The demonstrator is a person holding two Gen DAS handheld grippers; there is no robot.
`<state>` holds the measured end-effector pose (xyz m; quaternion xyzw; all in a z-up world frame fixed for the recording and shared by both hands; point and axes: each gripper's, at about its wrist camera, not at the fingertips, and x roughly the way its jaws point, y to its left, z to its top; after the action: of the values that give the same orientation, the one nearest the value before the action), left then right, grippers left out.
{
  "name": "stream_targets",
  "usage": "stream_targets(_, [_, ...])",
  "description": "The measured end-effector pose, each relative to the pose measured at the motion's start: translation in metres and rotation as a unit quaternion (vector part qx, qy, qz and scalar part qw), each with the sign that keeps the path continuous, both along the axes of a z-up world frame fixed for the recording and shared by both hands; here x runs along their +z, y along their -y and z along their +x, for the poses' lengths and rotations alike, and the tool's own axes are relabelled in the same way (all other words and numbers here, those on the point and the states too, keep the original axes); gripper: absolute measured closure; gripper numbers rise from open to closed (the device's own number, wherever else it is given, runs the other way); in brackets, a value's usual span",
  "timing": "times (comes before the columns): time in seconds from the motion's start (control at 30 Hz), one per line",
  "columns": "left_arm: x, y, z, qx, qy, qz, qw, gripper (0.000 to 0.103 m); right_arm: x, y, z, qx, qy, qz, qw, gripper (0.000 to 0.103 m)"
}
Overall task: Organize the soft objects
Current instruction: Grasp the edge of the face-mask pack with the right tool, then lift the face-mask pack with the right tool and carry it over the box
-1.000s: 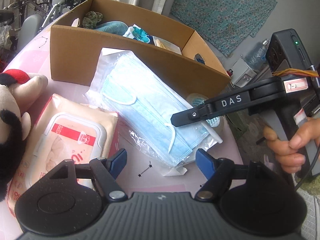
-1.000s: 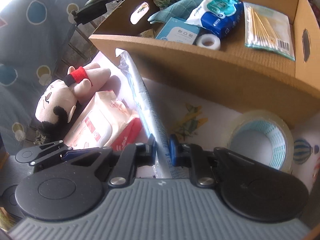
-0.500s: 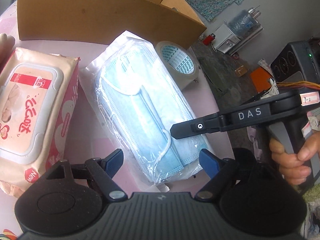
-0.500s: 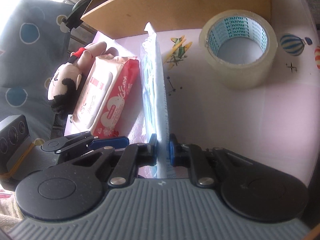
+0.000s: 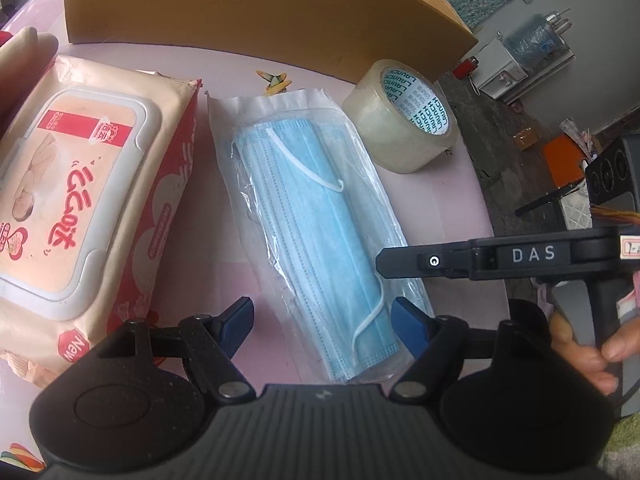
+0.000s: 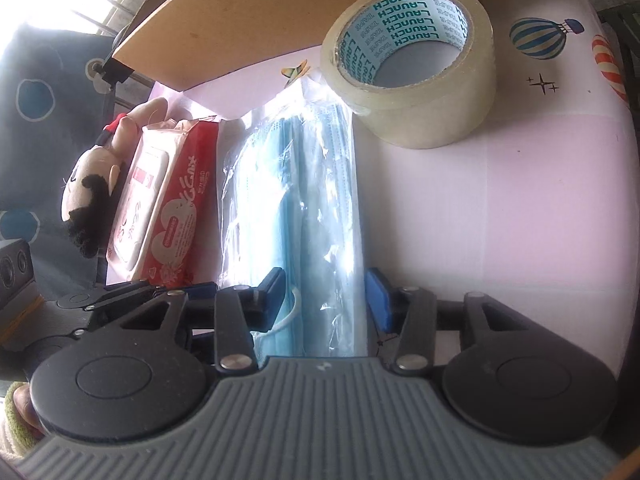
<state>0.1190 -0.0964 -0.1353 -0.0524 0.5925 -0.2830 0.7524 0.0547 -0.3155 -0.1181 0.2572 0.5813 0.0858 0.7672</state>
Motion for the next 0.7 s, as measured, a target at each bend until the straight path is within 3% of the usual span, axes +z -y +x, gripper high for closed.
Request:
stream_targets(0.2, [-0.005,0.010,0.003,0.004,0.003,0.000,1.0000,0.025,-0.006,0.004,-0.002,-0.011,0.012,0.010,1.000,0.058])
stream_targets(0.4, [-0.006,0.013,0.003,-0.005,0.006,-0.014,0.9999,0.023,-0.014,0.018,-0.006,-0.042,0.020,0.063,0.997,0.058])
stream_targets(0.5, [-0.008,0.009,0.003,0.005,-0.011,-0.033,0.9994,0.046,-0.018,0.024,-0.009,-0.056,0.025,0.084,0.995,0.063])
stream_targets(0.57, [-0.011,0.008,0.003,0.010,-0.019,-0.038,0.9991,0.068,-0.021,0.027,-0.012,-0.063,0.027,0.088,0.994,0.073])
stream_targets(0.7, [-0.005,0.012,-0.005,0.000,0.005,-0.019,0.9998,0.084,-0.029,0.032,-0.022,-0.080,0.027,0.108,0.991,0.087])
